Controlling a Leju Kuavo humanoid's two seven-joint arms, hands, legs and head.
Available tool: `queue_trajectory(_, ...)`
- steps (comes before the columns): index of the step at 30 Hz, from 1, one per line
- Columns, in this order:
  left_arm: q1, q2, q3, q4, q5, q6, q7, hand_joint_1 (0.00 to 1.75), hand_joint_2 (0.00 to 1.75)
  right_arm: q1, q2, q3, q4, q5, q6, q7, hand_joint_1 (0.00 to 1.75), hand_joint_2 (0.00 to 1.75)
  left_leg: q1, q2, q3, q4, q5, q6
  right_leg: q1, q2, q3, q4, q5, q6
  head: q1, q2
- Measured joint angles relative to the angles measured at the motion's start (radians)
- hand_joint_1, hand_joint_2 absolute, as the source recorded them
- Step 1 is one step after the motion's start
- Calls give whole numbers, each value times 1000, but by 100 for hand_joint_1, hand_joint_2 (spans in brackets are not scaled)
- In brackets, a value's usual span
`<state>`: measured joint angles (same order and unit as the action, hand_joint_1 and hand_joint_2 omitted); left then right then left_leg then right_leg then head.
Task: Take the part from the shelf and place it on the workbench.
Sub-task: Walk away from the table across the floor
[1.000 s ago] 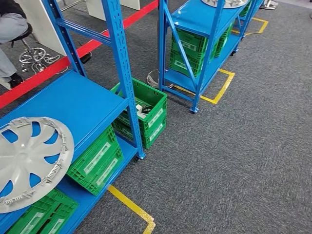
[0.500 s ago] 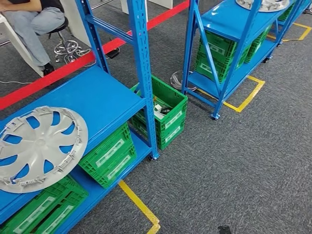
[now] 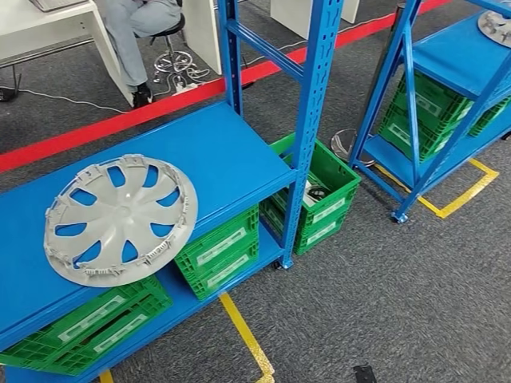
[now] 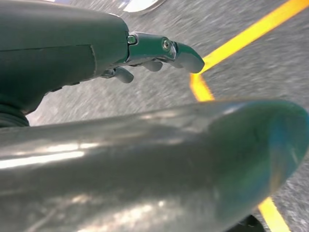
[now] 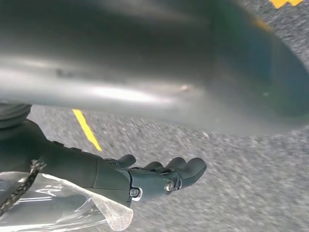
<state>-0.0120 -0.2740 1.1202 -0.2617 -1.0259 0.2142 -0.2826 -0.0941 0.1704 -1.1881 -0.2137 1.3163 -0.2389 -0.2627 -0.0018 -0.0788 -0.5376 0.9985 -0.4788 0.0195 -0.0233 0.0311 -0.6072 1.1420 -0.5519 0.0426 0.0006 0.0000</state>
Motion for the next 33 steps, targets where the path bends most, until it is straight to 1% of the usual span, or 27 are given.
queue_trajectory(1, 2, 4, 3, 1, -1, -10, 11, 0, 0, -2, 1, 3, 1, 2, 3, -3, 0, 0, 1, -12, -1, 7, -5, -7, -5, 24, 26, -59, 24, 1, 1, 0)
queue_trajectory(3, 6, 13, 9, 1, 1, -29, 26, 0, 0, -7, 2, 12, 4, 9, 10, -4, 0, 0, 1, -33, -10, 16, -9, -18, -8, 52, 49, -105, 28, -6, 2, 0)
queue_trajectory(5, 11, 18, 16, 1, 9, -39, 33, 0, 0, -15, 5, 24, 5, 19, 13, -3, 0, 0, 3, -46, -18, 20, -8, -25, -6, 33, 52, -107, 28, -21, 3, 0)
queue_trajectory(7, 11, 18, 25, 1, 16, -37, 29, 0, 0, -25, 8, 36, 6, 26, 14, -3, 0, 0, 3, -8, -33, 50, -27, -34, -6, 9, 55, -108, 27, -35, -2, 0)
queue_trajectory(9, 4, 14, 29, 1, 15, -27, 14, 0, 0, -31, 11, 48, 6, 30, 15, -4, 0, 0, 2, 50, -84, 154, -82, -43, -3, -20, 58, -109, 24, -46, -8, 0)
queue_trajectory(11, -3, 11, 30, 1, 9, -19, -4, 0, 0, -32, 12, 59, 6, 31, 14, -4, 0, 0, 4, 68, -150, 282, -131, -46, 1, -55, 61, -109, 19, -51, -8, 0)
queue_trajectory(12, -4, 10, 30, 1, 5, -17, -11, 0, 0, -32, 12, 64, 6, 31, 14, -4, 0, 0, 4, 71, -165, 310, -131, -45, 3, -70, 63, -109, 17, -52, -8, 0)
queue_trajectory(13, -4, 10, 30, 1, 2, -17, -16, 0, 0, -33, 12, 68, 7, 32, 14, -4, 0, 0, 4, 73, -160, 299, -110, -42, 5, -84, 66, -109, 14, -52, -9, 0)
queue_trajectory(14, -3, 10, 30, 1, 0, -17, -18, 0, 0, -34, 12, 72, 7, 32, 14, -4, 0, 0, 1, 79, -135, 247, -73, -35, 7, -96, 71, -109, 11, -52, -9, 0)
queue_trajectory(15, -3, 10, 30, 1, -2, -16, -21, 0, 0, -34, 13, 76, 7, 32, 13, -4, 0, 0, -3, 96, -101, 177, -35, -24, 9, -107, 76, -110, 7, -52, -9, 0)
queue_trajectory(16, -4, 11, 30, 1, -3, -16, -23, 0, 0, -34, 15, 80, 7, 32, 13, -4, 0, 0, -11, 125, -68, 112, -10, -12, 12, -118, 79, -111, 4, -49, -8, 0)
queue_trajectory(17, -7, 12, 30, 1, -3, -16, -26, 0, 0, -34, 17, 83, 7, 32, 12, -3, 0, 0, -19, 150, -46, 64, 2, -1, 14, -128, 82, -112, 0, -46, -9, 0)
queue_trajectory(18, -9, 12, 30, 1, -4, -16, -29, 0, 0, -33, 18, 85, 8, 31, 10, -1, 0, 0, -25, 169, -36, 40, 3, 6, 15, -139, 84, -113, -3, -42, -9, 0)
queue_trajectory(19, -10, 12, 30, 1, -4, -15, -32, 0, 0, -32, 20, 86, 8, 30, 9, 1, 0, 0, -29, 172, -35, 34, -1, 9, 17, -152, 87, -115, -4, -37, -10, 0)
queue_trajectory(20, -10, 12, 30, 1, -3, -15, -34, 0, 0, -31, 20, 88, 8, 29, 8, 3, 0, 0, -29, 160, -34, 27, 1, 10, 18, -165, 93, -118, -6, -32, -11, 0)
queue_trajectory(21, -8, 12, 31, 1, -2, -15, -34, 0, 0, -31, 21, 89, 8, 28, 7, 4, 0, 0, -26, 147, -31, 19, 5, 10, 18, -160, 95, -116, -10, -27, -10, 0)
queue_trajectory(23, -9, 11, 33, 1, -1, -14, -34, 0, 0, -29, 22, 93, 8, 25, 5, 7, 0, 0, -17, 120, -23, 4, 13, 14, 15, -104, 75, -69, -40, -18, -7, 0)
queue_trajectory(24, -11, 10, 33, 1, -1, -14, -33, 0, 0, -26, 21, 95, 8, 23, 4, 9, 0, 0, -13, 107, -21, 0, 16, 15, 13, -66, 45, -13, -66, -14, -5, 0)
queue_trajectory(25, -14, 9, 33, 1, 0, -14, -31, 0, 0, -23, 21, 96, 8, 22, 3, 12, 0, 0, -11, 93, -21, 0, 16, 18, 11, -43, 9, 54, -93, -12, -3, 0)
queue_trajectory(26, -15, 8, 33, 1, 1, -15, -30, 0, 0, -19, 21, 97, 8, 21, 2, 15, 0, 0, -10, 78, -21, 0, 16, 19, 11, -35, -30, 120, -113, -9, -1, 0)
queue_trajectory(27, -15, 7, 34, 1, 3, -15, -28, 0, 0, -16, 20, 98, 8, 20, 2, 16, 0, 0, -10, 62, -19, 0, 15, 19, 11, -33, -59, 159, -116, -7, -1, 0)
queue_trajectory(28, -15, 6, 34, 1, 5, -15, -27, 0, 0, -14, 20, 99, 8, 19, 2, 16, 0, 0, -9, 47, -17, 1, 13, 17, 10, -32, -70, 160, -95, -5, -1, 0)
queue_trajectory(29, -14, 6, 35, 1, 6, -15, -26, 0, 0, -12, 20, 100, 8, 18, 1, 17, 0, 0, -7, 31, -13, 2, 11, 14, 9, -29, -61, 121, -56, -3, -1, 0)
queue_trajectory(30, -13, 6, 36, 1, 7, -16, -25, 0, 0, -12, 20, 102, 8, 18, 1, 17, 0, 0, -5, 17, -10, 5, 8, 9, 6, -17, -36, 51, -10, -1, -1, 0)
queue_trajectory(31, -14, 5, 36, 1, 7, -16, -25, 0, 0, -12, 20, 103, 8, 18, 0, 17, 0, 0, -4, 3, -10, 9, 3, 3, 2, 4, -7, -18, 22, 2, 0, 0)
queue_trajectory(32, -15, 5, 37, 1, 7, -16, -24, 0, 0, -13, 20, 104, 8, 18, 0, 17, 0, 0, -4, -9, -11, 15, -1, -3, -1, 22, 18, -68, 39, -1, 1, 0)
queue_trajectory(33, -16, 5, 37, 1, 7, -16, -24, 0, 0, -13, 20, 104, 8, 18, -1, 17, 0, 0, -4, -19, -14, 20, -3, -9, -2, 36, 33, -96, 43, -6, 1, 0)
